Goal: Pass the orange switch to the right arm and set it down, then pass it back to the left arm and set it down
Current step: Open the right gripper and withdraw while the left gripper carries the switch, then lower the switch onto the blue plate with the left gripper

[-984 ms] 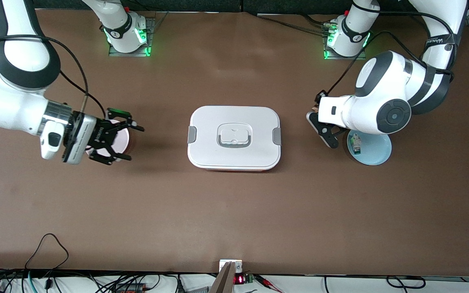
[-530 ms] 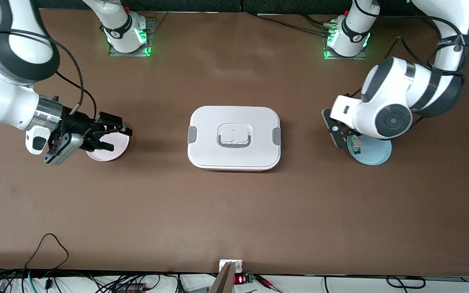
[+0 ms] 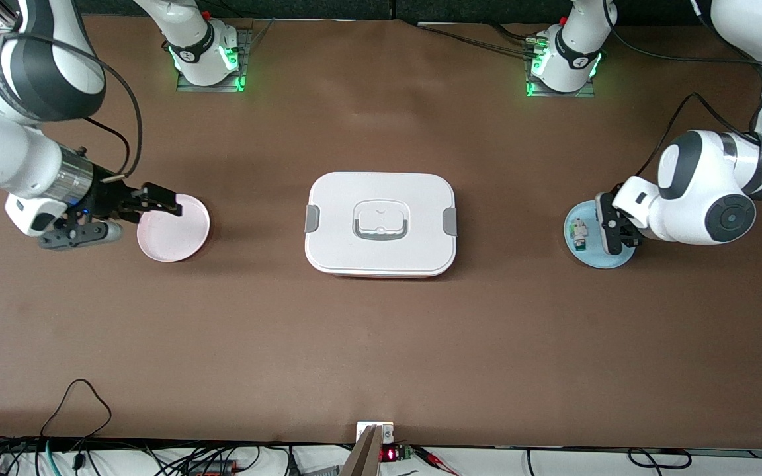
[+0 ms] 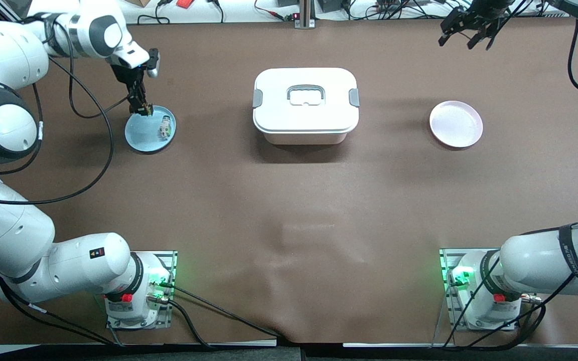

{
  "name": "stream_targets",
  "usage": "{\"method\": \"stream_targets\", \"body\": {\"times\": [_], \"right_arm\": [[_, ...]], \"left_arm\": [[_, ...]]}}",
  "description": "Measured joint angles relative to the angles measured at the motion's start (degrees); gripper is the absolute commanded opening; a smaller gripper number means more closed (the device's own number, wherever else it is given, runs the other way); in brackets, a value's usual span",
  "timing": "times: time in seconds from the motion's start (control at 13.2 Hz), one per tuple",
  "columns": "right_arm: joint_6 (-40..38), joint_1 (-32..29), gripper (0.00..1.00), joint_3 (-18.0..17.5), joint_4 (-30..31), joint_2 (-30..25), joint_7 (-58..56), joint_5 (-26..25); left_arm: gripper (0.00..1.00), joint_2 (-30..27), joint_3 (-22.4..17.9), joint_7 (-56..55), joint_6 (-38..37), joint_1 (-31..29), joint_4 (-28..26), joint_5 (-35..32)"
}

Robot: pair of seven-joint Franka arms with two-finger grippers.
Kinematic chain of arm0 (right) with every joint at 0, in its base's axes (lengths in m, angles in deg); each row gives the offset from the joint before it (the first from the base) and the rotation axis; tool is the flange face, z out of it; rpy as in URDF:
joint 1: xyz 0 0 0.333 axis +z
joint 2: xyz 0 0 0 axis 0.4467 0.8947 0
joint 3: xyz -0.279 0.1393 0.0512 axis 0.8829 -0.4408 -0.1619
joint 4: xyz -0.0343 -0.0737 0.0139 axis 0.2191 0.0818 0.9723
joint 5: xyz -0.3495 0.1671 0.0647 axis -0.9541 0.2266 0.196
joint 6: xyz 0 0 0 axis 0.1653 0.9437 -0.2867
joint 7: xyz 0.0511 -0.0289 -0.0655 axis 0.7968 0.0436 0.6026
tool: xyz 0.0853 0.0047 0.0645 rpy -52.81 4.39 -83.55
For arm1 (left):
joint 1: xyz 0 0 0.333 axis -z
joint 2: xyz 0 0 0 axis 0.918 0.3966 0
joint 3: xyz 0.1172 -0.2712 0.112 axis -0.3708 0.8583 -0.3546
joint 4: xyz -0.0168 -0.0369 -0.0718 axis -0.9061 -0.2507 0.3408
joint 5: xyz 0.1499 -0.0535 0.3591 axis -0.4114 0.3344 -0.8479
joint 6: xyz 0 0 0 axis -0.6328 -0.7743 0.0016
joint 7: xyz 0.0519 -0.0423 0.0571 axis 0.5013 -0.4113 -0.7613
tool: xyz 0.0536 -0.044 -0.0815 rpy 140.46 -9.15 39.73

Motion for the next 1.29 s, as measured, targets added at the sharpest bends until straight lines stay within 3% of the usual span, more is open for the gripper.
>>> {"method": "stream_targets", "body": {"times": [0.38, 0.68, 0.83, 0.98, 1.06, 1.13, 1.21, 1.29], "right_arm": [[-14.3, -0.1, 1.00, 0.9, -10.3, -1.1, 4.0, -11.6], [-14.3, 0.4, 1.00, 11.5, -11.6, -0.9, 2.6, -12.2], [-13.2, 3.9, 1.00, 16.6, -11.6, -0.8, 2.5, -12.2], [-13.1, 8.8, 1.00, 22.7, -11.6, -0.8, 2.6, -12.2], [-13.3, 9.5, 1.00, 23.7, -11.6, -0.9, 2.6, -12.2], [-13.6, 9.7, 1.00, 24.0, -11.1, -1.2, 2.6, -12.2], [-13.3, 9.9, 1.00, 24.1, -10.0, -1.9, 2.5, -12.2], [-12.3, 10.2, 1.00, 24.1, -8.4, -2.9, 2.3, -12.1]], "left_arm": [[0.00, 4.2, 0.0, 3.9, 13.2, -3.9, -4.7, -2.2], [0.01, 7.4, 0.1, 4.7, 17.1, -4.2, -4.9, -2.2], [0.01, 8.9, 0.0, 7.8, 19.2, -4.6, -4.9, -2.2], [0.09, 9.3, 0.1, 10.8, 19.8, -4.9, -4.9, -2.2], [0.29, 9.3, 0.1, 11.4, 19.9, -5.1, -4.9, -2.2], [0.92, 9.3, 0.1, 11.7, 20.0, -5.2, -4.9, -2.2], [1.00, 9.3, 0.1, 11.9, 20.0, -5.3, -4.9, -2.2], [1.00, 9.4, 0.1, 12.0, 20.0, -5.4, -4.9, -2.2]]}}
